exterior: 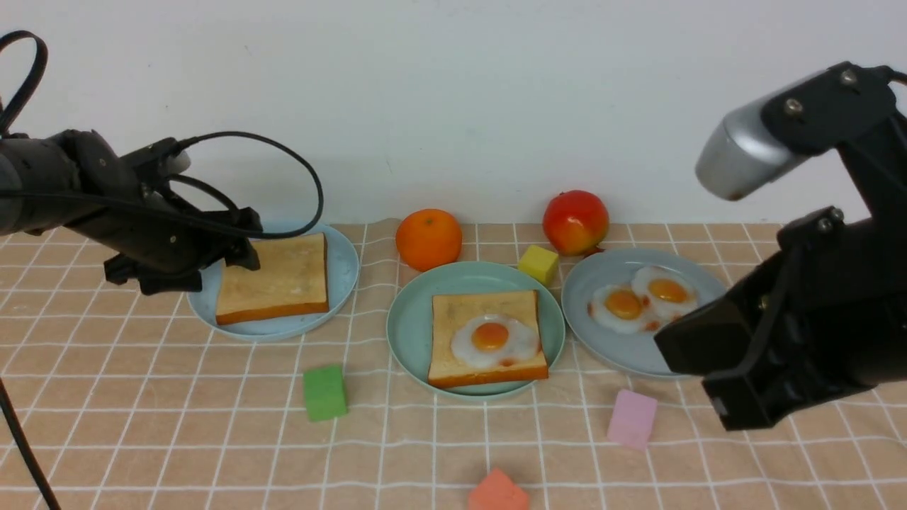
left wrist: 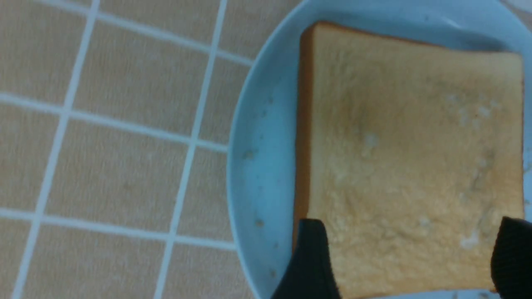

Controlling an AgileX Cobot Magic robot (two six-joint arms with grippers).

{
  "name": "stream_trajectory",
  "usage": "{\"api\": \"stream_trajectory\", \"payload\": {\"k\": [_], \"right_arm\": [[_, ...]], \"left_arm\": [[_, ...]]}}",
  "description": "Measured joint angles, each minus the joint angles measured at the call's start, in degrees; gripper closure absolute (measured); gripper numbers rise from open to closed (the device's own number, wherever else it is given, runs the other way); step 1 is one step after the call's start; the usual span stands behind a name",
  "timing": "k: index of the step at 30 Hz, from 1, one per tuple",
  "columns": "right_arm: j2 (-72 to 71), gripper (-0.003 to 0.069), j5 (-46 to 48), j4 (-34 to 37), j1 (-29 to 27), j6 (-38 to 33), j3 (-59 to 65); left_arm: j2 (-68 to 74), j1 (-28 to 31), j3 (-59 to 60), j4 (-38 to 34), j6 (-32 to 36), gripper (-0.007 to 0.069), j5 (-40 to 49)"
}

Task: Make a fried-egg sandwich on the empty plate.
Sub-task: Use the left arm to grab a slice of bread

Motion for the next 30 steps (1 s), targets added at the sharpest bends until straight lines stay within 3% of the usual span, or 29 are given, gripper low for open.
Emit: {"api": "stream_trajectory", "payload": {"k": [13,16,20,27,30], "right_arm": [[0.00,0.0664,0.00,0.05,0.00,0.00,0.00],[0.00,0.0662,0.00,0.18,0.00,0.00,0.00],[0.00,0.0659,-0.06,0.18,0.00,0.00,0.00],[0.00,0.0657,-0.06,0.25,0.00,0.00,0.00],[0.00,0.0654,-0.06,-0.14,0.00,0.00,0.00]], "left_arm": [[5.86,0.00,-0.14,-1.68,3.85,0.0083,-4.18],[6.35,-0.04,-0.42,-1.80,5.30,0.0127,-5.07],[6.40,-0.04,-0.42,-1.87,6.17,0.0251,-5.20],[4.01,0.13,-0.29,-1.68,6.17,0.0600,-3.91],[-0.87,0.07,-0.25,-1.42,6.22,0.0623,-1.47]]}}
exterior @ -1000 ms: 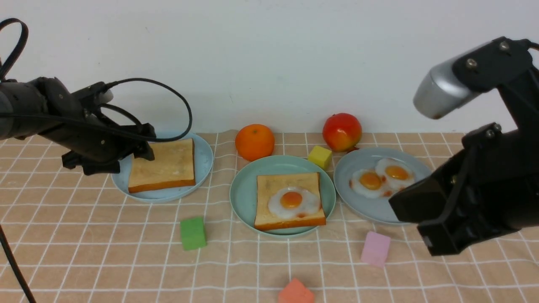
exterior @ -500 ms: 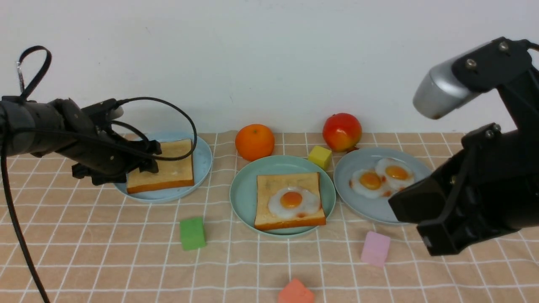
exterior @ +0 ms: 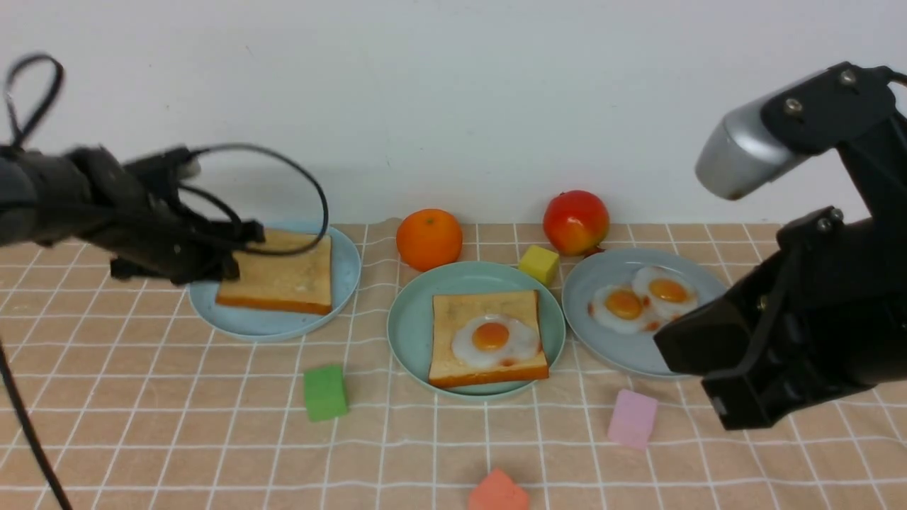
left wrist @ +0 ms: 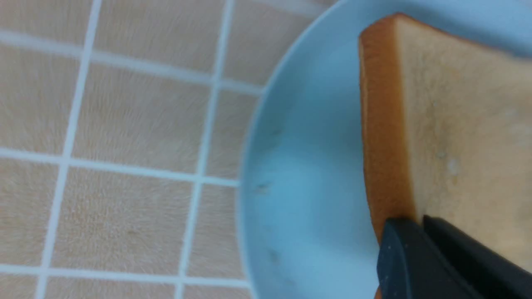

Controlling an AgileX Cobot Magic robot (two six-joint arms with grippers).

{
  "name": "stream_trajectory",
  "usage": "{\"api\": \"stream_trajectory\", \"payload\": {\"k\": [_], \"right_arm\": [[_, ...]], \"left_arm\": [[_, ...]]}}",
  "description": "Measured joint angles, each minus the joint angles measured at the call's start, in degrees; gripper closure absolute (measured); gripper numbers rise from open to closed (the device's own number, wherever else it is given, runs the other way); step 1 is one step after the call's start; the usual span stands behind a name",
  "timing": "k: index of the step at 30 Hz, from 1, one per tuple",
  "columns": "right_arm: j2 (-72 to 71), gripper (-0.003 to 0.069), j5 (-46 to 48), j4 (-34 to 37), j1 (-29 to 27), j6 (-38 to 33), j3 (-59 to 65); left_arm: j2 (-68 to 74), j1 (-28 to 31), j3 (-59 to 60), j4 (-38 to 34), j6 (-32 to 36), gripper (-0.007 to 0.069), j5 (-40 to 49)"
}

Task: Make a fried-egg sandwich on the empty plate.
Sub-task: Use the left arm to grab a slice of bread, then use the left arm to place a slice of bread on the fried egg in the middle

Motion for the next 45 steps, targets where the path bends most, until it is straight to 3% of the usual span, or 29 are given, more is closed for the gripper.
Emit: {"api": "stream_trajectory", "payload": {"k": [3,7,12,17,19,28,34,38,42,43,45], "right_arm": [[0.00,0.0651,-0.04,-1.22,0.00,0.00,0.00],[0.00,0.0648,-0.06,-3.32,0.00,0.00,0.00],[0.00,0.0648,0.07,-4.11,0.00,0.13,0.00],[0.00,0.0646,0.44,-4.11,0.00,0.18,0.00],[0.00,0.0644,0.70,-4.11,0.00,0.18,0.00],[0.00,0.0635,2.00,-4.11,0.00,0.18,0.00],[0.00,0.0627,2.25,-4.17,0.00,0.18,0.00],[0.00,0.0625,2.82,-4.17,0.00,0.18,0.00],[0.00,0.0619,3.39,-4.11,0.00,0.18,0.00],[0.00,0.0618,3.39,-4.11,0.00,0.20,0.00],[0.00,0.0615,3.39,-4.53,0.00,1.05,0.00]], "left_arm": [[-4.41,0.00,0.12,-1.31,-0.05,0.0623,2.88],[-11.78,-1.76,3.96,-9.41,2.95,0.0623,5.44],[-16.97,-10.62,12.93,-21.05,11.86,0.0623,5.51],[-16.03,-17.51,15.44,-27.77,13.43,0.0623,2.85],[-14.21,-21.00,15.52,-32.47,13.48,0.0623,-2.44],[-4.50,-23.76,15.47,-44.53,13.55,0.0622,-9.32],[-0.71,-23.76,14.56,-46.33,17.12,0.0603,-9.64],[-0.84,-23.76,14.23,-46.59,19.23,0.0526,-9.70],[-1.78,-23.76,14.23,-45.94,20.37,0.0371,-9.63],[-1.92,-23.76,14.23,-45.83,20.37,0.0371,-9.63],[-4.22,-23.76,14.23,-43.01,20.57,0.0245,-9.22]]}}
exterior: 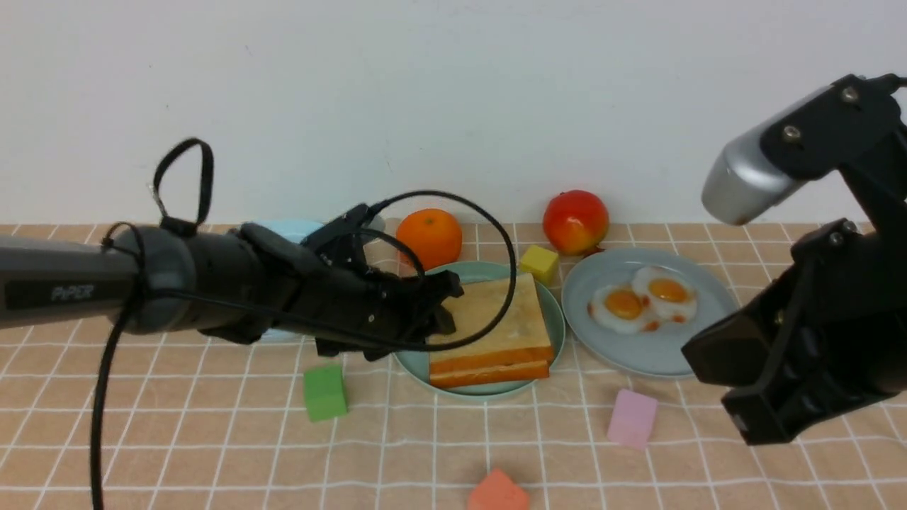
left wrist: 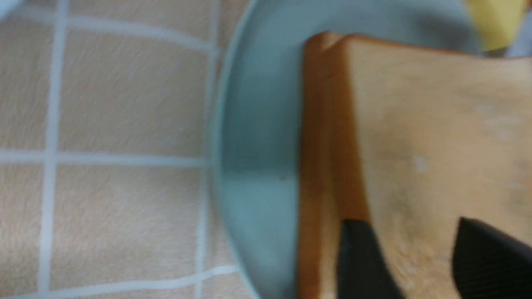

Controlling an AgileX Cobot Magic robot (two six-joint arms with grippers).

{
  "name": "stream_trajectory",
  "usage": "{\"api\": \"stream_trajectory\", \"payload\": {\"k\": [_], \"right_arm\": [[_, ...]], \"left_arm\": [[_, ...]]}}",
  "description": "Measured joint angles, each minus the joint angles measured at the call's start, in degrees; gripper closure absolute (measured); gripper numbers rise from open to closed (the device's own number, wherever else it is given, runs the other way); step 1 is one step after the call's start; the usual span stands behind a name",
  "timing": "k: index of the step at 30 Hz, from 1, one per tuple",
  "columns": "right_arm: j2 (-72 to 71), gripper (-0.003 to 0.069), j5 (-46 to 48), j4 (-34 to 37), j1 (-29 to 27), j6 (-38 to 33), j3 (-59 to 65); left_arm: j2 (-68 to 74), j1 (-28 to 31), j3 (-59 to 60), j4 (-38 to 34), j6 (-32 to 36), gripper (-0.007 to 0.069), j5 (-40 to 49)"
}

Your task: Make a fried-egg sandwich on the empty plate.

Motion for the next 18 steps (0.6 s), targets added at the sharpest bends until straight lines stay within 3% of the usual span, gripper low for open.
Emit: {"api": "stream_trajectory", "payload": {"k": [4,8,13,18], "right_arm": [[-0.98,0.0613,-0.64,-3.86,0.00,2.41,0.00],[-4.01,0.0608,-2.48,-11.80,0.00,9.53,0.00],[-11.78,0.0601,-4.90,-20.48,0.00,18.03,4.13],[-25.65,0.0594,-9.95,-21.55,0.00,21.11,15.87]], "left_arm": [[-5.47,0.00,0.00,6.77,0.00,0.0125,2.49],[-12.52,0.00,0.00,15.45,0.00,0.0079,8.43],[-21.09,0.00,0.00,24.24,-1.63,0.0097,18.29],[-28.95,0.00,0.00,32.92,-7.10,0.0209,28.36]]}}
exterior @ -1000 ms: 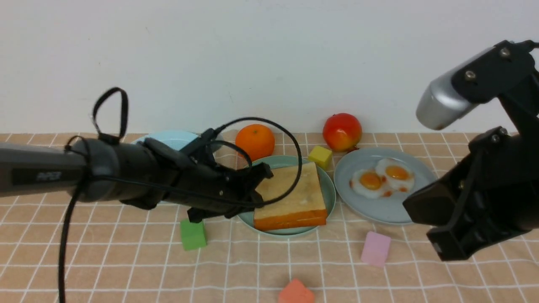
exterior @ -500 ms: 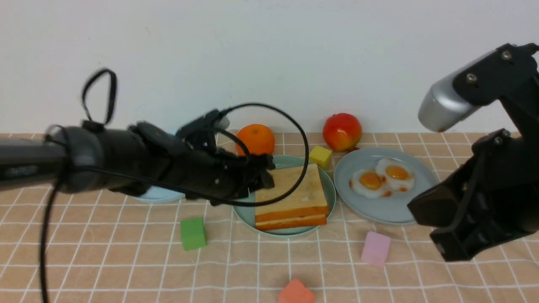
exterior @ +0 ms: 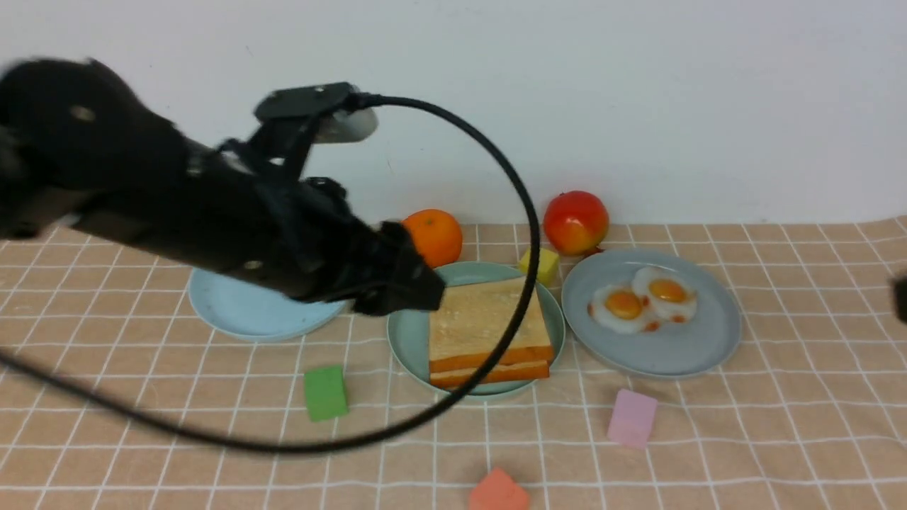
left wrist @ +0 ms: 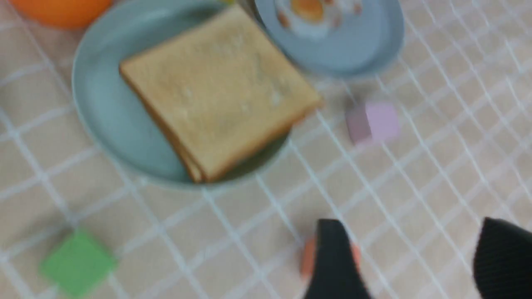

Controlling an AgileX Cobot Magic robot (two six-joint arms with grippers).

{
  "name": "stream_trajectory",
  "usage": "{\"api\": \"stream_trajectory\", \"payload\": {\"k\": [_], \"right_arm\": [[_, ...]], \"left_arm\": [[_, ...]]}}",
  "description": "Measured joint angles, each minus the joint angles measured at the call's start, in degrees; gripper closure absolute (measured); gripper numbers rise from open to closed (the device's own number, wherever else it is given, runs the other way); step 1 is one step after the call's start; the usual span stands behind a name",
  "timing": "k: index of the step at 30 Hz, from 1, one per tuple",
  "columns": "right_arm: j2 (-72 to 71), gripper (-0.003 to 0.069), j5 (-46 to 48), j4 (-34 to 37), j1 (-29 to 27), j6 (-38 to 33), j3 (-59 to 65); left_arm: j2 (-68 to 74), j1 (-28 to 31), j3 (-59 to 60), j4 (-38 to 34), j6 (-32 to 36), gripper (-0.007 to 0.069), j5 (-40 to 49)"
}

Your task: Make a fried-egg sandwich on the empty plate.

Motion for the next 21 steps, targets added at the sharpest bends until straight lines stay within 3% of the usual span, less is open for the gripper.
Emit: {"api": "stream_trajectory", "payload": {"k": [1,5,10,16,21], "right_arm": [[-1.32,0.0594,-0.57,0.00,0.00,0.11,1.07],[-16.46,0.0585,-6.24,-0.18,0.00,1.62,11.66],[-32.03,0.0580,-7.11,-0.18,0.00,6.21,18.78],[-38.04,0.0577,-6.99,-1.44,0.00,7.80,20.91],[-37.61,0.0574,-6.78,-1.97,0.00,7.80,21.02]], "left_arm": [[-0.69,0.00,0.07,0.67,-0.75,0.0223,0.88],[-8.87,0.00,0.43,5.15,-8.85,0.0419,9.71],[-23.25,0.00,7.03,1.04,-13.52,0.0620,17.19],[-40.63,0.00,19.79,-4.56,-18.20,0.0638,17.35],[-49.87,0.00,26.35,-5.14,-21.54,0.0638,14.10]]}}
